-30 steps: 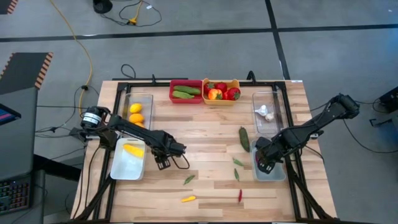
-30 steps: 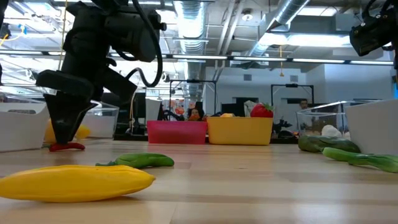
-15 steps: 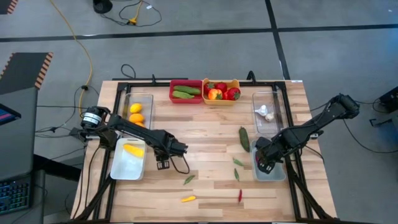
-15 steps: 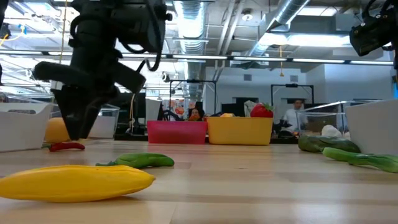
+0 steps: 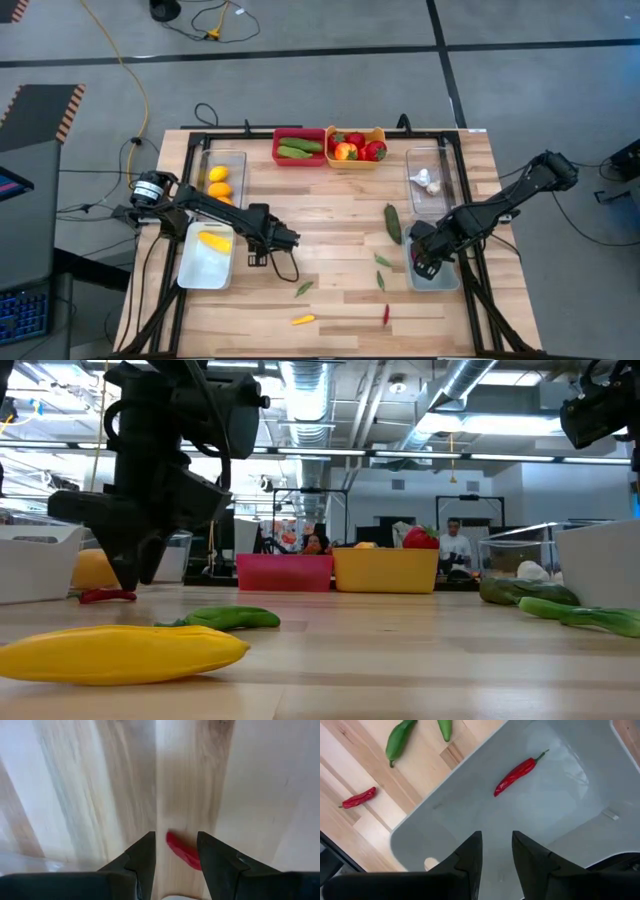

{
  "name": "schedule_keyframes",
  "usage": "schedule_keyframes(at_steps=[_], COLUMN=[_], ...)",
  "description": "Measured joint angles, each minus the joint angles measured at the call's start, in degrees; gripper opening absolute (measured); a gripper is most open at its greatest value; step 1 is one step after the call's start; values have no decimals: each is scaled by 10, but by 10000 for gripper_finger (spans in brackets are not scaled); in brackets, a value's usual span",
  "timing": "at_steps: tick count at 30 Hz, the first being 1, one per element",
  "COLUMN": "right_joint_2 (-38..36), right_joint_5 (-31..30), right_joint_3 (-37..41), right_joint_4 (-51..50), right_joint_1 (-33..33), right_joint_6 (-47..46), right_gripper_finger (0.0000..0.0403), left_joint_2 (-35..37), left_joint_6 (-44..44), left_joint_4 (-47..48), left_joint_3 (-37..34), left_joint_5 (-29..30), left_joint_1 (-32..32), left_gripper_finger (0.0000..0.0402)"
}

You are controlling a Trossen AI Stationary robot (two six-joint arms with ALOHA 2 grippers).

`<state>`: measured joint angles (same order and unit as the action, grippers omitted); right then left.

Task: Sort produce into baskets
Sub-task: Put the red chili pepper into the gray bin

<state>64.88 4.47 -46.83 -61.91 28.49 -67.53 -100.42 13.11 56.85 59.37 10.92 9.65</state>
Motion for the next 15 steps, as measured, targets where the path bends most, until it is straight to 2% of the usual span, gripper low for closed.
schedule_keyframes(at_steps=[11,15], right_joint_2=[0,0], right_joint_5=[0,0], right_joint_3=[0,0], right_joint_4=[9,9], right_joint_1=[0,0], right_joint_6=[0,0], right_gripper_finger=[134,134], left_joint_2=[0,0], left_joint_6=[-16,-20], left_joint_4=[-8,-12], left_joint_3=[0,-6], left_joint_5=[-1,-21], left_joint_1=[-5,-5], left_gripper_finger=[132,132])
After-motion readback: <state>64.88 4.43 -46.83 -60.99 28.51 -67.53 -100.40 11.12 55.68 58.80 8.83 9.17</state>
